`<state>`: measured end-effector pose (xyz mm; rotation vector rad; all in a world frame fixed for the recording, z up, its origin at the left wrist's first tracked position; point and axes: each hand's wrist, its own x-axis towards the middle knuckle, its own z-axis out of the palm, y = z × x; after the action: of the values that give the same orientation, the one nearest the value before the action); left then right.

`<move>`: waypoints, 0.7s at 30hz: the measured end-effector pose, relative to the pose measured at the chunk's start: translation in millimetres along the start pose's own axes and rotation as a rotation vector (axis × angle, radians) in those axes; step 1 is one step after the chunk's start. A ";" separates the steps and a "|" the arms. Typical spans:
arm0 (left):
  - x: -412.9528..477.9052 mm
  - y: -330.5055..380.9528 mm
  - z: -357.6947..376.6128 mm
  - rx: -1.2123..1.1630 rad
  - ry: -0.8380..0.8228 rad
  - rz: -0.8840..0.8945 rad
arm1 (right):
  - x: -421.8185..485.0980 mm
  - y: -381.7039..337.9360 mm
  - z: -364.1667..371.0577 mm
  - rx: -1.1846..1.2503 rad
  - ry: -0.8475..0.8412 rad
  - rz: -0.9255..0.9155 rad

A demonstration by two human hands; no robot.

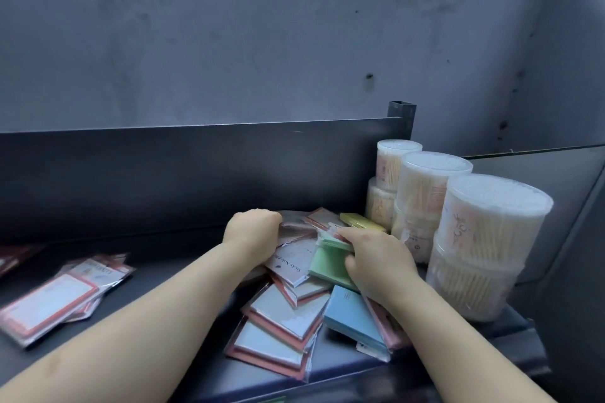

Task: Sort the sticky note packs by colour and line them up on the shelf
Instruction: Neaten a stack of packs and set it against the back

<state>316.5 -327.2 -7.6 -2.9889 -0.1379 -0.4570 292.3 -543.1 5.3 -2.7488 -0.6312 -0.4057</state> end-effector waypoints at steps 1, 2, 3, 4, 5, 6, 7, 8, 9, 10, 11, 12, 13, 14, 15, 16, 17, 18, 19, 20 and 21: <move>-3.4 -3.4 -5.0 0.021 0.054 0.022 | 1.2 -0.5 -2.2 0.038 0.029 -0.008; -6.8 -9.1 -10.2 0.014 0.124 0.042 | 2.7 -1.9 -4.8 0.087 0.066 -0.018; -10.2 -16.2 -15.9 -0.024 0.214 0.060 | 4.1 -4.1 -7.6 0.136 0.102 -0.030; -14.4 -24.1 -22.4 -0.095 0.313 0.068 | 5.5 -7.2 -9.8 0.181 0.136 -0.049; -19.6 -31.8 -29.7 -0.185 0.394 0.053 | 6.8 -10.7 -11.3 0.218 0.162 -0.071; -25.4 -39.2 -38.0 -0.277 0.449 0.010 | 8.2 -14.7 -12.7 0.260 0.184 -0.093; -31.4 -46.5 -46.8 -0.370 0.471 -0.053 | 9.9 -18.9 -13.6 0.327 0.200 -0.113; -37.5 -54.0 -55.7 -0.466 0.471 -0.121 | 11.2 -24.2 -14.9 0.418 0.208 -0.128; -44.0 -60.9 -64.4 -0.565 0.472 -0.176 | 12.9 -29.5 -15.6 0.517 0.209 -0.133; -50.8 -68.6 -71.8 -0.660 0.484 -0.216 | 14.4 -35.1 -16.4 0.607 0.206 -0.130; -57.5 -76.6 -78.1 -0.753 0.504 -0.250 | 16.1 -41.7 -17.1 0.685 0.200 -0.123; -64.0 -85.3 -82.7 -0.845 0.525 -0.286 | 17.3 -48.4 -17.8 0.750 0.186 -0.110; -70.8 -94.6 -85.7 -0.938 0.542 -0.323 | 18.2 -55.2 -17.9 0.810 0.164 -0.099; -78.7 -103.9 -87.3 -1.027 0.555 -0.358 | 18.8 -61.9 -17.1 0.849 0.136 -0.092; -86.8 -112.6 -88.1 -1.105 0.563 -0.393 | 19.1 -68.4 -15.8 0.857 0.111 -0.093; -94.9 -120.8 -88.9 -1.167 0.566 -0.427 | 19.7 -74.0 -14.0 0.819 0.090 -0.099; -103.0 -128.3 -89.4 -1.219 0.567 -0.461 | 20.0 -79.7 -12.2 0.748 0.074 -0.107; -110.9 -135.2 -89.6 -1.267 0.565 -0.493 | 19.8 -85.7 -10.6 0.659 0.067 -0.116; -118.0 -141.3 -89.7 -1.305 0.564 -0.525 | 19.3 -92.5 -9.3 0.577 0.076 -0.129; -123.7 -148.0 -88.9 -1.327 0.563 -0.555 | 18.3 -99.3 -8.1 0.518 0.097 -0.142; -128.8 -153.7 -88.6 -1.345 0.557 -0.576 | 16.9 -107.1 -7.5 0.484 0.119 -0.150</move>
<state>151.8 -195.7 52.7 -3.7003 -0.9864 -2.1458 256.2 -447.0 40.9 -2.2124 -0.7885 -0.3858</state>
